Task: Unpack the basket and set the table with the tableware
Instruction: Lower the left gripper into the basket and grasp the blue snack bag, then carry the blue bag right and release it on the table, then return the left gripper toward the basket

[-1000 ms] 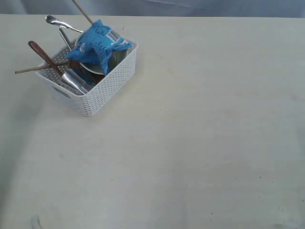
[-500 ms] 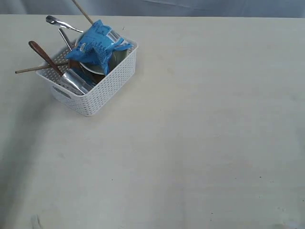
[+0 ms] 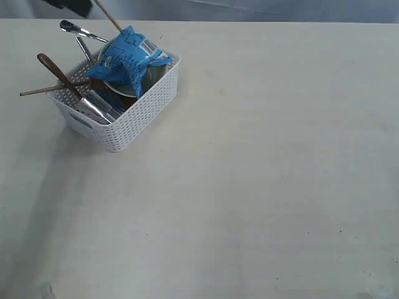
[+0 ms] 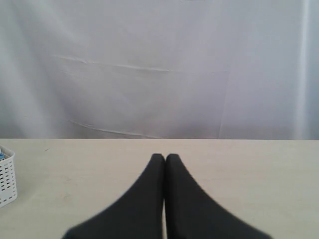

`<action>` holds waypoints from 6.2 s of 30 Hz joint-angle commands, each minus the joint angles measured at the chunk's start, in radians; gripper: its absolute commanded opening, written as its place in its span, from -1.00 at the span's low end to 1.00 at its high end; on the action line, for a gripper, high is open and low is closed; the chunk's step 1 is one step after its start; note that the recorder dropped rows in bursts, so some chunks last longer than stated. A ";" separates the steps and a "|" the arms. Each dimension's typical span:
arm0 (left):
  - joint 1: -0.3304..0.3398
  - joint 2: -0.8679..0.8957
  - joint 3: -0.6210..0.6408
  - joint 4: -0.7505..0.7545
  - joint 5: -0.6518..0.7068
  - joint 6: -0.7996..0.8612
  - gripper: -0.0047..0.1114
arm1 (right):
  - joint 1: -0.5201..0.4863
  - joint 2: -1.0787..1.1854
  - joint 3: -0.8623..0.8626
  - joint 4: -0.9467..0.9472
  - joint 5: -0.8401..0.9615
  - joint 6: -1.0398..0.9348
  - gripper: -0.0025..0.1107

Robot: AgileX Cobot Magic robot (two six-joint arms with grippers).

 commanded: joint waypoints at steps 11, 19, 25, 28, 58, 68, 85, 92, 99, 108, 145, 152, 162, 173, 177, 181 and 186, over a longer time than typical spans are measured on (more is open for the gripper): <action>-0.177 0.195 -0.015 0.190 -0.199 -0.145 0.14 | -0.006 -0.007 0.002 -0.001 -0.007 0.002 -0.96; -0.180 0.247 -0.015 0.225 -0.255 -0.147 0.18 | -0.006 -0.007 0.002 -0.001 -0.007 0.002 -0.96; -0.182 0.292 -0.015 0.225 -0.264 -0.147 0.17 | -0.006 -0.007 0.002 -0.001 -0.007 0.002 -0.96; -0.182 0.309 -0.015 0.225 -0.260 -0.147 0.08 | -0.006 -0.007 0.002 -0.001 -0.007 0.002 -0.96; -0.328 0.148 -0.056 -0.050 -0.317 0.050 -0.92 | -0.006 -0.007 0.002 -0.001 -0.007 0.003 -0.96; -0.521 0.344 -0.249 -0.050 -0.453 0.097 -0.92 | -0.006 -0.007 0.002 -0.001 -0.007 0.003 -0.96; -0.666 0.772 -0.744 -0.095 -0.313 0.083 -0.92 | -0.006 -0.007 0.002 -0.001 -0.007 0.002 -0.96; -0.666 0.854 -0.754 -0.076 -0.307 0.081 -0.92 | -0.006 -0.007 0.002 -0.001 -0.007 0.002 -0.96; -0.666 0.888 -0.754 -0.069 -0.372 0.078 -0.92 | -0.006 -0.007 0.002 -0.001 -0.007 0.002 -0.96; -0.666 0.888 -0.754 -0.069 -0.434 0.078 -0.27 | -0.006 -0.007 0.002 -0.001 -0.007 0.002 -0.96; -0.431 0.283 -0.489 -0.077 0.016 -0.039 -0.92 | -0.006 -0.007 0.002 -0.001 -0.007 0.002 -0.96; -0.301 -0.026 0.011 -0.080 -0.245 0.037 -0.92 | -0.006 -0.007 0.002 -0.001 0.005 0.004 -0.96; -0.199 -0.313 0.519 -0.075 -0.666 0.043 -0.92 | -0.006 -0.007 0.002 -0.001 0.013 0.023 -0.96; -0.199 -0.479 0.712 -0.072 -0.874 -0.002 -0.92 | -0.006 -0.007 0.002 -0.001 0.013 0.023 -0.96; -0.199 -0.594 0.824 -0.072 -0.972 -0.006 -0.92 | -0.006 -0.007 0.002 -0.001 0.013 0.023 -0.96; -0.199 -0.715 0.955 -0.077 -1.061 -0.028 -0.92 | -0.006 -0.007 0.002 -0.001 0.013 0.023 -0.96; -0.199 -0.878 1.056 -0.076 -1.073 -0.026 -0.92 | -0.006 -0.007 0.002 -0.001 0.013 0.023 -0.96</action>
